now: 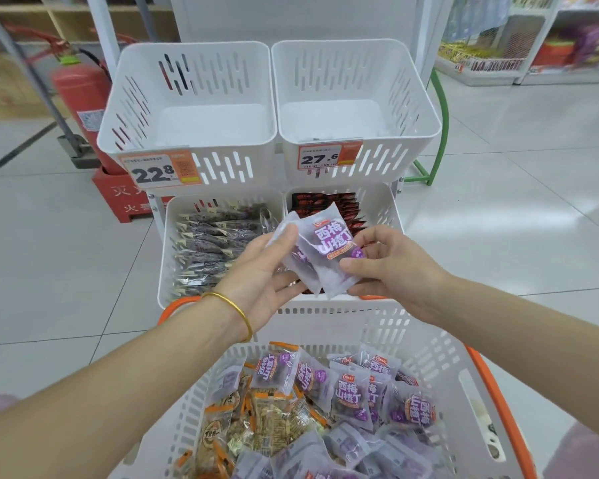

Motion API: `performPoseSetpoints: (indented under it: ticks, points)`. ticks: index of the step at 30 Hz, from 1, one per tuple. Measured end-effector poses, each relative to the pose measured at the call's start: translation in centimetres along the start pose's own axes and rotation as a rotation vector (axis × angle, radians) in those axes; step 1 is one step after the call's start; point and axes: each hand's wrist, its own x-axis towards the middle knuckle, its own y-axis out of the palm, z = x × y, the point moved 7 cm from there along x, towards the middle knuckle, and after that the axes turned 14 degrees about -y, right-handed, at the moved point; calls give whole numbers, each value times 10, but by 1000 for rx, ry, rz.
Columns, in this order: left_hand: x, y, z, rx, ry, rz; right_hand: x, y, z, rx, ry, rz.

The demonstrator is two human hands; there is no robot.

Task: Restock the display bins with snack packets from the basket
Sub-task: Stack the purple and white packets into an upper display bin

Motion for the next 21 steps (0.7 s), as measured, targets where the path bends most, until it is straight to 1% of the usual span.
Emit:
performPoseSetpoints:
  ticks: [3,5,8,9,10,12,14,15,18,21]
  points:
    - [-1,8,-5,92,137,42,-1,5,6,-126,-96,32]
    - [0,9,-7,155,196,24,-2,7,8,-254,-142,45]
    - [-2,8,-13,249,259,-40,-1,9,16,-516,-245,67]
    - [-2,6,-15,259,268,-68,0,8,19,-552,-269,74]
    - [-3,5,-18,272,267,-91,2,7,23,-536,-270,77]
    - [-1,4,-22,351,243,-103,7,4,30,-390,-221,108]
    - [1,6,-24,477,193,-89,10,2,38,-252,-169,194]
    - [2,9,-25,540,169,-75,11,2,41,-225,-148,259]
    - [1,20,-27,665,135,-17,8,3,42,-241,-100,427]
    - [-1,30,-36,730,172,22,11,3,45,-276,-78,475]
